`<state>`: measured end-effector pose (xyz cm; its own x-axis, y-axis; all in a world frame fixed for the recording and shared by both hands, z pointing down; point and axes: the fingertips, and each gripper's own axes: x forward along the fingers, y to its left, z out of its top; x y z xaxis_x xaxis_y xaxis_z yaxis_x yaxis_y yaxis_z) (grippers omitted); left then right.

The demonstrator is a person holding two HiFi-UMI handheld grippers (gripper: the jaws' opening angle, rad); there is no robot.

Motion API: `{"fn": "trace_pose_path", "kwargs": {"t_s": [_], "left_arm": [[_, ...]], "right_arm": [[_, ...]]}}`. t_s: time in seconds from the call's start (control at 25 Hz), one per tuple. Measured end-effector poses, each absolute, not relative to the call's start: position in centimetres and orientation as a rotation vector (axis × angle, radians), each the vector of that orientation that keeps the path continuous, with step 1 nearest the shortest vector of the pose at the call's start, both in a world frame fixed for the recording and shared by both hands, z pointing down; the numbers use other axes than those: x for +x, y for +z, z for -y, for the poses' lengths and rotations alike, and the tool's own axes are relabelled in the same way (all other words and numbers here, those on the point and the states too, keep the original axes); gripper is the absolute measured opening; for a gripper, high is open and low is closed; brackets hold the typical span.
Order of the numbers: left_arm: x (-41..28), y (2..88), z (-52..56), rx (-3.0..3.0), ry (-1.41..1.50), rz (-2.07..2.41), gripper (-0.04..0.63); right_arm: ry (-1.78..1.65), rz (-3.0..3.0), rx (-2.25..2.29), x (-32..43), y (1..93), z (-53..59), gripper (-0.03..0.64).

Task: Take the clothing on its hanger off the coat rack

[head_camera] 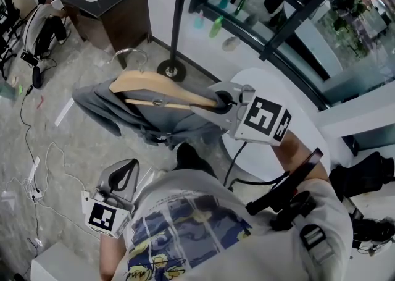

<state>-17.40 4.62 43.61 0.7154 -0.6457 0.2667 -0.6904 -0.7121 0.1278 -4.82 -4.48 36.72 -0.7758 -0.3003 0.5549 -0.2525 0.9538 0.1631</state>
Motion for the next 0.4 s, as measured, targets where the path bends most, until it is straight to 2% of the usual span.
{"fn": "trace_pose_path", "kwargs": {"t_s": [0.4], "left_arm": [[-17.51, 43.89, -4.37, 2.705, 0.304, 1.061, 0.005]], "right_arm": [[-0.116, 2.504, 0.407, -4.76, 36.99, 4.76, 0.006]]}}
